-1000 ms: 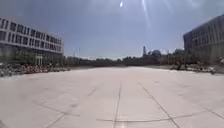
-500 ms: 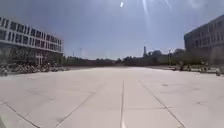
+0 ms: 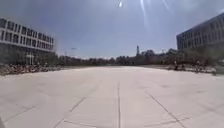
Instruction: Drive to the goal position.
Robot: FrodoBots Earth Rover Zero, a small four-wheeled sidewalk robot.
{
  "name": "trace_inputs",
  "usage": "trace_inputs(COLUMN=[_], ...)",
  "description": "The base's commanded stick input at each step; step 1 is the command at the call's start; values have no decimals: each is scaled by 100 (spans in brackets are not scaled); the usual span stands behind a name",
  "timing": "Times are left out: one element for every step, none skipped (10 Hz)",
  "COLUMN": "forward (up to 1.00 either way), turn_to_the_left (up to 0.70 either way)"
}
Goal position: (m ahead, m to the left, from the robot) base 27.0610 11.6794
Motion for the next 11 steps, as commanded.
trace_inputs(forward=[85, 85, 85, 85, 85, 85, 85, 85, 85, 85, 85], turn_to_the_left=[0, 0, 0, 0, 0, 0, 0, 0, 0, 0, 0])
